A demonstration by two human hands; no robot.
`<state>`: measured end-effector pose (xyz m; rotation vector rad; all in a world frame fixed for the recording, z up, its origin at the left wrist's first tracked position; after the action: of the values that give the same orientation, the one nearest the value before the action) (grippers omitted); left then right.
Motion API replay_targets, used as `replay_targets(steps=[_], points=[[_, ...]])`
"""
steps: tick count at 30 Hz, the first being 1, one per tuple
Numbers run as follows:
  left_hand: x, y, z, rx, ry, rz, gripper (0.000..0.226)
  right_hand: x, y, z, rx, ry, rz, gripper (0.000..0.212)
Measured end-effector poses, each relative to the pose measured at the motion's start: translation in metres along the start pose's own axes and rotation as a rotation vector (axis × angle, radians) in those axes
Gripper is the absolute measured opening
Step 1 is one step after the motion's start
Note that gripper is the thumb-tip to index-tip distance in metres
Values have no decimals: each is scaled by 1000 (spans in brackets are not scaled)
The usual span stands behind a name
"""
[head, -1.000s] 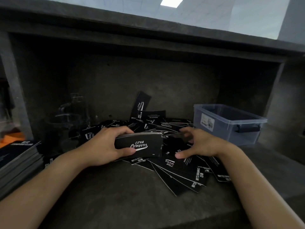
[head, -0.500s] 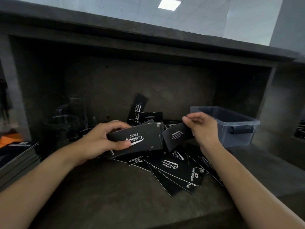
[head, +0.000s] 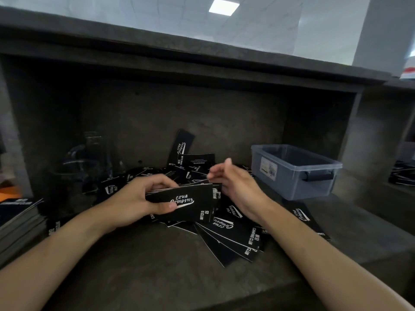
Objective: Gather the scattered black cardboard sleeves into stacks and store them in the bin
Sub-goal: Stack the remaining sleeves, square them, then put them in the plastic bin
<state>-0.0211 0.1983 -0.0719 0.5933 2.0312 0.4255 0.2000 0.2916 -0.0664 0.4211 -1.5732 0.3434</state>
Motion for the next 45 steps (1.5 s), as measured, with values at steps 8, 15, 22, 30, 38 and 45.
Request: replay_targets(steps=[8,15,22,30,38,45], points=[[-5,4,3,58,55,101,39,20,-83,-102,-300,-1331,637,113],[-6,1,2,64,91,101,44,1,-77,-129,-263,-1118,557,122],[-9,0,3,68,93,104,43,0,-66,-120,-2,-1009,669,79],[-10,-1,1,67,198,106,32,20,-47,-104,-192,-784,317,39],[-5,-1,-2,78,277,107,37,39,-5,-15,-127,-993,-205,10],[-6,-3,-6,-9,307,14,96,24,24,22,118,-731,-252,27]])
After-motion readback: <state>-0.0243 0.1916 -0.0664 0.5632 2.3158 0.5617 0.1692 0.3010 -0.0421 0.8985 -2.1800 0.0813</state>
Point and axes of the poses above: each hand's wrist, its own y-axis towards the middle knuckle, its own z-axis out of the palm, x = y × z, the point moved 4 cm from there along y, towards the middle knuckle, and after that the axes turned 15 degrees about z, right-handed, at the moved point
